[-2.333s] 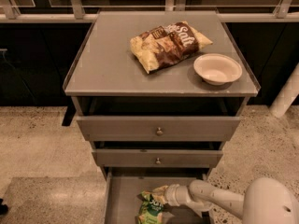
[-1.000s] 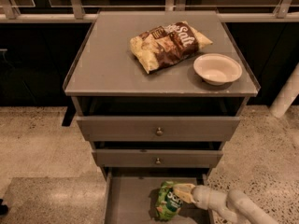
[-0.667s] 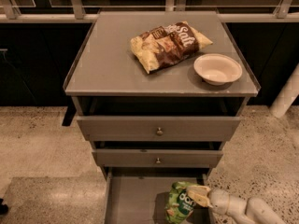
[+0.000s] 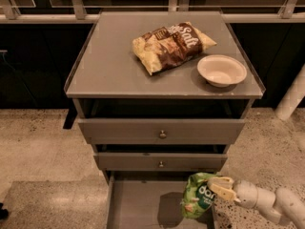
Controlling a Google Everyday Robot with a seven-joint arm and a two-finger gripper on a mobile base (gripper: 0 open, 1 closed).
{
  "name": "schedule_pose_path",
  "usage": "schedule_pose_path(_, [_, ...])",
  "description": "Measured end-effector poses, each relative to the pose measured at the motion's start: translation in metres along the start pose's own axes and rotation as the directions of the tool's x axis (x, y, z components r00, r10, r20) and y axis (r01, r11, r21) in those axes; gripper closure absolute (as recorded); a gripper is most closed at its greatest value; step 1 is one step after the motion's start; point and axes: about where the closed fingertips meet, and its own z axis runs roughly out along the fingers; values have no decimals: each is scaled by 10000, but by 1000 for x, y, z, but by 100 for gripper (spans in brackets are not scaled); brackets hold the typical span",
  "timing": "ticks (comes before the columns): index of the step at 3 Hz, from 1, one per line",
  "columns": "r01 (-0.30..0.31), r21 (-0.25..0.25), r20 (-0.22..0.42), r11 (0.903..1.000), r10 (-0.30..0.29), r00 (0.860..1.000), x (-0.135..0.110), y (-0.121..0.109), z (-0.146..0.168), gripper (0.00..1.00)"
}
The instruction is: Pick green rice chip bag from bottom drawer and place on counter
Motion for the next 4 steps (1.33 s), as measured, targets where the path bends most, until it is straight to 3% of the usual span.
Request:
schedule_pose_path(1, [459, -1145, 215, 9924, -437, 9988, -50, 1, 18, 100])
schedule_pose_path(3, [374, -1251, 233, 9914, -347, 9991, -49, 4, 20, 100])
schedule_pose_path(4, [800, -1774, -342, 9809, -874, 9956, -81, 25, 46, 100])
